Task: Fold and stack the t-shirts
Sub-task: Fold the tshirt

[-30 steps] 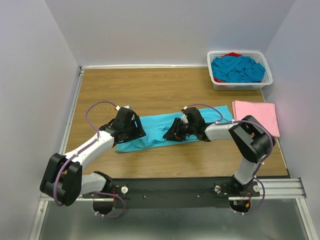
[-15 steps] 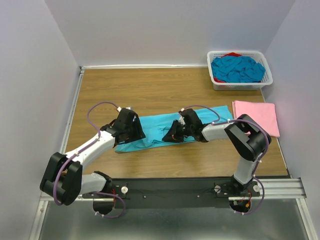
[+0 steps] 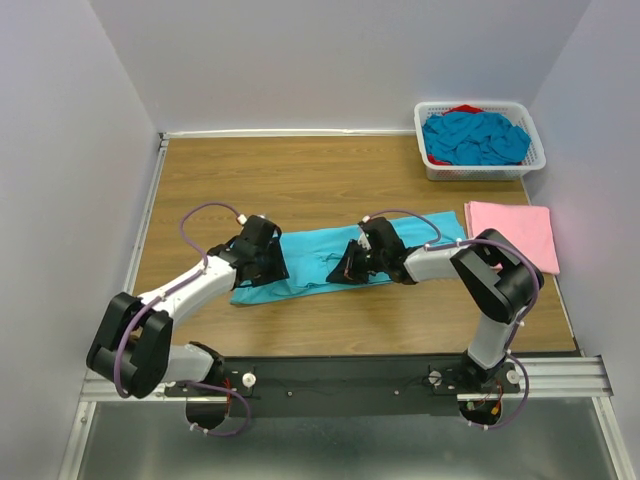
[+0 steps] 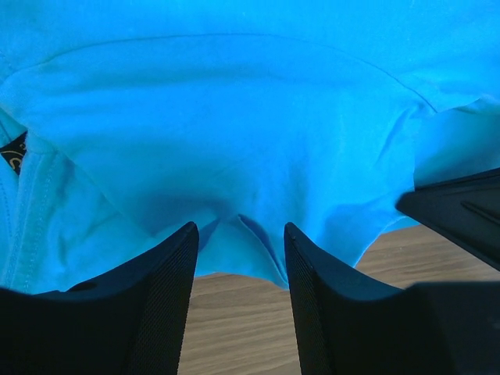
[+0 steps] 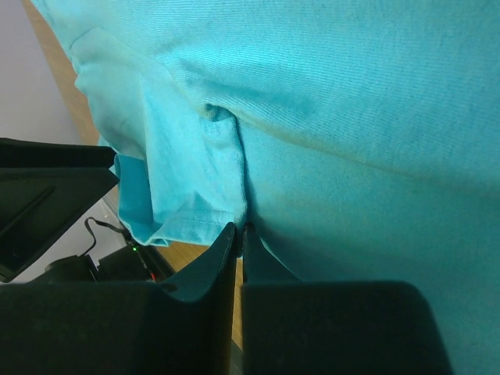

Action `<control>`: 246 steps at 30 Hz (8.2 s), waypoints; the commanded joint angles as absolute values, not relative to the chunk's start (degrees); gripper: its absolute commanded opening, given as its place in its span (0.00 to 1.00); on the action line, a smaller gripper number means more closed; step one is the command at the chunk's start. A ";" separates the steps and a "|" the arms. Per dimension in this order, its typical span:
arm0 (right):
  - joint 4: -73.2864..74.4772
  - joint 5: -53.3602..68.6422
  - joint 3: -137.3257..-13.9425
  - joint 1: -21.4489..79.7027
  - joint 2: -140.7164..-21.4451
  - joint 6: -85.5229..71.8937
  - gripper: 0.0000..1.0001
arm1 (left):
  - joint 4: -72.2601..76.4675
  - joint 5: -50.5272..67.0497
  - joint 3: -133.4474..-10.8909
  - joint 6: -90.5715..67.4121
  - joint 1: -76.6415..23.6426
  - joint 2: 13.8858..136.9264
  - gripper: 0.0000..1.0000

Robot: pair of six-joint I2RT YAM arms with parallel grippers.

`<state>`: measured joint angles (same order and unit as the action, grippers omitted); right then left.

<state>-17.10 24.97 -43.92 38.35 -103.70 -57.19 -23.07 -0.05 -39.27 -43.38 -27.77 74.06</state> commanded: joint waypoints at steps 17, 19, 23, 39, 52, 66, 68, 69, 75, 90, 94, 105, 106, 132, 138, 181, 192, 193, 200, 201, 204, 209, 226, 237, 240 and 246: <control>-15.73 22.32 -45.00 38.94 -102.30 -55.11 0.12 | -26.45 -3.16 -43.68 -42.19 -29.71 79.45 0.32; -15.65 22.24 -45.00 38.94 -102.04 -54.93 0.11 | -26.89 -3.51 -43.77 -42.27 -29.79 79.19 0.26; -14.33 21.36 -46.14 39.02 -101.17 -53.97 0.11 | -28.12 -5.09 -44.30 -42.36 -29.79 79.01 0.02; -0.53 16.88 -60.20 39.02 -104.76 -46.85 0.11 | -33.31 -13.96 -49.91 -41.57 -29.36 80.94 0.00; 5.18 17.14 -64.25 39.02 -108.37 -46.23 0.13 | -36.56 -21.36 -53.79 -40.87 -27.78 82.09 0.00; 7.65 17.05 -70.74 38.94 -111.00 -44.30 0.23 | -35.42 -23.64 -53.44 -40.96 -27.07 83.58 0.00; 8.08 17.05 -71.71 38.94 -111.36 -43.86 0.25 | -35.07 -23.73 -53.35 -40.87 -26.90 83.58 0.00; 8.43 16.79 -72.41 38.94 -111.53 -43.68 0.28 | -34.98 -23.82 -53.35 -40.96 -26.81 83.67 0.00; 8.96 16.00 -73.74 38.94 -110.66 -41.40 0.32 | -34.63 -24.17 -53.44 -40.78 -26.11 84.20 0.00; 10.02 10.63 -69.71 37.00 -102.14 -35.42 0.43 | -33.58 -24.87 -53.70 -40.43 -24.35 85.96 0.00; 10.19 9.85 -66.89 34.98 -99.94 -33.84 0.43 | -33.84 -24.87 -53.96 -40.43 -24.35 85.70 0.16; 15.29 2.38 -56.70 31.55 -91.67 -24.27 0.43 | -38.32 -25.41 -51.69 -42.27 -24.35 75.77 0.76; 15.99 1.42 -56.17 31.55 -91.23 -23.74 0.43 | -37.89 -24.27 -50.98 -42.62 -24.35 73.93 0.75; 22.85 8.51 -50.98 31.64 -96.31 -20.47 0.43 | -24.96 -16.07 -55.16 -35.53 -14.33 94.91 0.41; 23.29 15.73 -55.80 36.90 -103.00 -20.66 0.43 | -26.10 -22.23 -69.94 -30.59 -11.87 105.72 0.50; 18.29 4.29 -136.05 26.20 -156.10 -33.15 0.49 | -2.81 -19.69 -37.53 -22.59 -11.34 49.39 0.95; 18.02 14.42 -117.19 26.19 -130.48 -20.92 0.51 | -2.02 -17.49 -37.09 -21.27 -10.90 47.90 0.98; 18.10 13.11 -113.59 26.45 -127.12 -20.48 0.51 | -1.93 -17.49 -37.09 -21.27 -10.81 47.64 0.98; 18.63 3.08 -72.58 27.68 -101.57 -22.58 0.46 | -0.62 -15.65 -36.04 -20.83 -10.90 44.57 0.98; 18.89 3.34 -69.64 27.69 -99.34 -23.11 0.45 | -0.44 -15.04 -35.95 -20.74 -10.81 44.30 0.98; 21.79 4.65 -60.86 28.65 -92.23 -24.78 0.42 | -0.26 -13.63 -35.25 -20.83 -10.81 43.16 0.98; 26.53 7.29 -53.18 32.86 -86.40 -27.33 0.38 | 0.97 -11.95 -35.07 -21.62 -10.81 42.98 0.97; 27.60 10.46 -66.87 48.67 -109.58 -34.01 0.37 | -0.61 -8.78 -35.07 -21.62 -13.44 45.88 0.97; 32.86 4.32 -75.17 53.35 -106.36 -35.86 0.42 | -13.67 -3.09 -38.58 -28.38 -18.80 47.19 0.97; 36.73 0.27 -68.59 53.35 -99.25 -37.44 0.43 | -19.84 -0.44 -41.57 -31.11 -20.74 48.68 0.93; 41.39 -7.19 -55.74 52.82 -85.03 -42.35 0.43 | -29.61 4.57 -43.33 -36.63 -28.29 52.11 0.96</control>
